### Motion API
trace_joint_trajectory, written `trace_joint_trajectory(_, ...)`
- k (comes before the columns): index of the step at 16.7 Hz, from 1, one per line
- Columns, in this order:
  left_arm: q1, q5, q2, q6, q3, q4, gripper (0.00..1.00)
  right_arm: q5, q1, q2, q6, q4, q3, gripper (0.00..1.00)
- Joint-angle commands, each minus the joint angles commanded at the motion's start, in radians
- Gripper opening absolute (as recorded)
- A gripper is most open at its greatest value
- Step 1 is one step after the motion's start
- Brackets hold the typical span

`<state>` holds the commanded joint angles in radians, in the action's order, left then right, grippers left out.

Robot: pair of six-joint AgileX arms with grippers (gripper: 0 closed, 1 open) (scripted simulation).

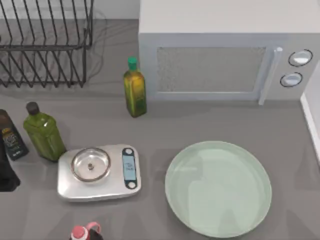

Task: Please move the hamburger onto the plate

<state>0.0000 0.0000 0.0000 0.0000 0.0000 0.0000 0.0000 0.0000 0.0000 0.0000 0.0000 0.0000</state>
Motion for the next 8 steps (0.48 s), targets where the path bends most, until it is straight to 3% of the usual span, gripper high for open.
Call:
trace_joint_trajectory(4, 0.0, 0.0, 0.0, 0.0, 0.0, 0.0, 1.0, 0.0, 0.001, 0.034, -0.033, -0.032, 0.026, 1.0)
trace_joint_trajectory(8, 0.0, 0.0, 0.0, 0.0, 0.0, 0.0, 1.0, -0.001, 0.008, 0.227, -0.199, -0.192, 0.149, 1.0)
